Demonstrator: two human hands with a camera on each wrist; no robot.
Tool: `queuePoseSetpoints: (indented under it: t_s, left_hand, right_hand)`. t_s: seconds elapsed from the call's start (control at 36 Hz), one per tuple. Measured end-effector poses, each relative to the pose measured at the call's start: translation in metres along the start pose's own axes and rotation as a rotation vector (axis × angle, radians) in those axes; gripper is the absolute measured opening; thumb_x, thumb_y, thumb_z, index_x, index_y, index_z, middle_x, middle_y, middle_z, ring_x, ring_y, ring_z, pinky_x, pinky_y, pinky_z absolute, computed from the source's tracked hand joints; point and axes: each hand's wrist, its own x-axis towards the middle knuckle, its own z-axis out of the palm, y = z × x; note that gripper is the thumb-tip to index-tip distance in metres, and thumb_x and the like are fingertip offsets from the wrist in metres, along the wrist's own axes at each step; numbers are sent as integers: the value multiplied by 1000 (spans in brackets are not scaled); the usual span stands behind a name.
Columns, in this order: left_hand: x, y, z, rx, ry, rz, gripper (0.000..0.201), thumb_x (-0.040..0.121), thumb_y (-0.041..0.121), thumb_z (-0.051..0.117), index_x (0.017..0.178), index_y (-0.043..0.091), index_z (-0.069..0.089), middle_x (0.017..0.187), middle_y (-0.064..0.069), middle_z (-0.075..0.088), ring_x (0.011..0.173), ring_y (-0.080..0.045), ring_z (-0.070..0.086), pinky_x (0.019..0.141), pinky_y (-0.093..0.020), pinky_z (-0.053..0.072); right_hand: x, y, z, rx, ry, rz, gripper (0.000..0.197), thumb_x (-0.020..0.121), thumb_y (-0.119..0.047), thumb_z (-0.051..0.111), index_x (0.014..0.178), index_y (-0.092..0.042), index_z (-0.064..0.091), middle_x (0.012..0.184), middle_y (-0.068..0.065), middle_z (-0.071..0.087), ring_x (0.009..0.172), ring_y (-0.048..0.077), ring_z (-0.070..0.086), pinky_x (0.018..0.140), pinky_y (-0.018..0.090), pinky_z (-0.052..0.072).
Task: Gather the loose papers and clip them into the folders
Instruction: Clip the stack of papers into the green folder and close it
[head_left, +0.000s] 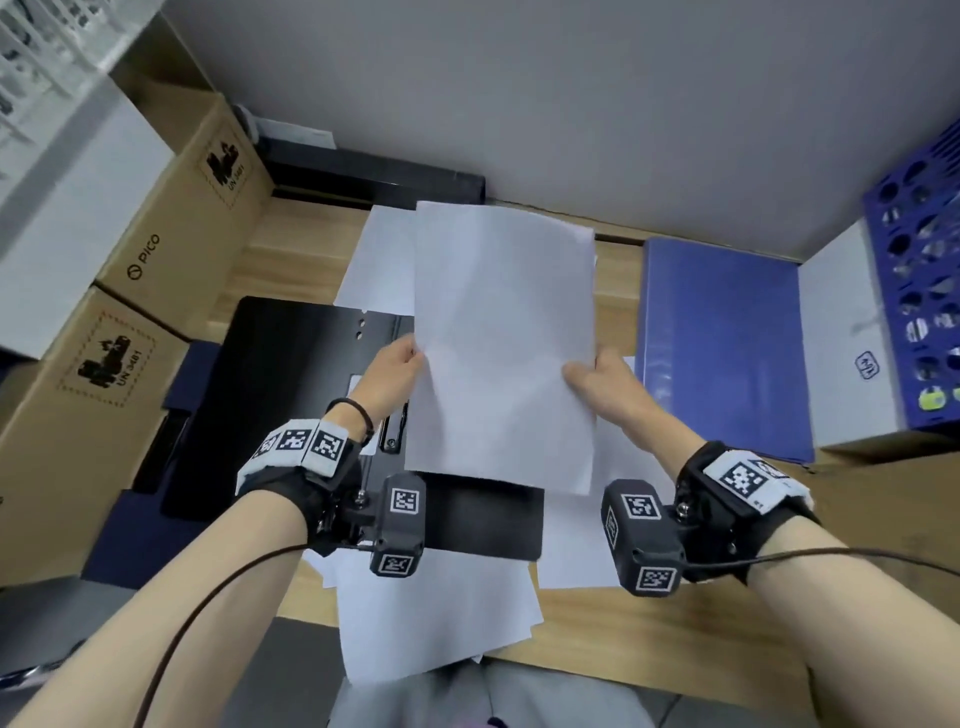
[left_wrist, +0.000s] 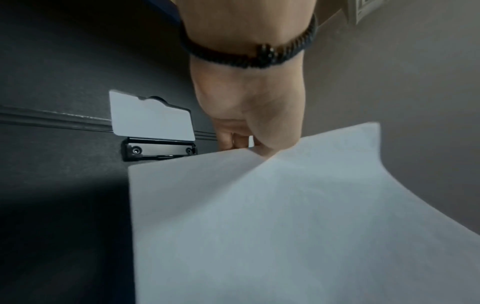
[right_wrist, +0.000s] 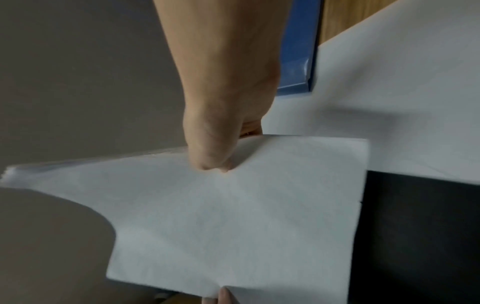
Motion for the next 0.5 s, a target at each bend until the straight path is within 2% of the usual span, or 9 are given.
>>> queuePoseSetpoints:
  t_s: [0.06, 0.11, 0.14, 0.19, 0.22, 0.28, 0.33, 0.42, 0.5]
  left_hand:
    - [-2, -7, 3, 20, -72, -128, 24, 93, 7, 38, 101, 9, 60, 86, -16, 60, 71, -20, 56, 67, -31, 46]
    - [-6, -15, 5, 50, -150, -244, 23, 91, -1, 37, 85, 10, 55, 68, -9, 51, 48, -13, 50, 55, -23, 44]
    - [-8, -19, 6, 54, -180, -283, 24, 92, -2, 38, 79, 12, 53, 64, -6, 48, 43, -11, 48, 52, -22, 46]
    - [-7, -28, 7, 69, -189, -327, 23, 93, 0, 41, 79, 14, 53, 68, -5, 49, 47, -13, 52, 54, -23, 46]
    - [-5, -33, 5, 86, -160, -332, 20, 94, 2, 43, 85, 14, 55, 72, -4, 53, 53, -14, 55, 55, -22, 46]
    - [-2, -42, 1, 107, -52, -339, 18, 94, 3, 46, 100, 14, 58, 76, -3, 55, 58, -17, 55, 51, -21, 45]
    - [2, -48, -7, 113, 57, -374, 19, 91, 5, 50, 105, 15, 58, 73, -5, 55, 55, -18, 55, 46, -21, 46]
    - [7, -56, -14, 144, 147, -424, 18, 84, 11, 63, 100, 16, 57, 71, -7, 58, 55, -19, 56, 53, -26, 49]
    - [14, -61, -13, 230, 180, -430, 24, 80, 22, 68, 101, 18, 58, 89, -7, 63, 71, -25, 62, 74, -32, 57]
  right_hand:
    - [0, 5, 1, -72, -51, 48, 33, 85, -12, 44, 114, -17, 60, 108, 6, 69, 96, 24, 66, 90, 43, 54]
    - [2, 14, 4, -110, -109, 115, 35, 85, -9, 44, 117, -15, 59, 107, 6, 68, 96, 25, 66, 87, 39, 54]
    - [3, 20, 6, -107, -128, 153, 35, 85, -7, 45, 116, -13, 59, 105, 7, 68, 93, 26, 66, 80, 35, 53]
    - [5, 30, 8, -90, -157, 220, 29, 85, -1, 45, 109, -8, 60, 94, 9, 65, 82, 25, 62, 65, 28, 45]
    - [6, 36, 10, -83, -163, 251, 24, 85, 0, 45, 103, -8, 59, 90, 11, 62, 78, 24, 59, 63, 28, 41]
    - [10, 47, 12, -70, -155, 307, 22, 84, 1, 47, 101, -7, 59, 89, 14, 61, 78, 26, 59, 67, 31, 41]
    - [17, 58, 15, -41, -156, 357, 24, 84, 0, 48, 106, -6, 58, 94, 19, 64, 82, 31, 62, 73, 36, 45]
    - [23, 70, 22, -6, -162, 404, 23, 84, -1, 49, 103, -9, 56, 98, 21, 64, 85, 32, 62, 80, 41, 48]
    - [21, 74, 30, 15, -157, 436, 31, 84, -1, 48, 114, -3, 55, 91, 18, 60, 79, 29, 57, 69, 33, 40]
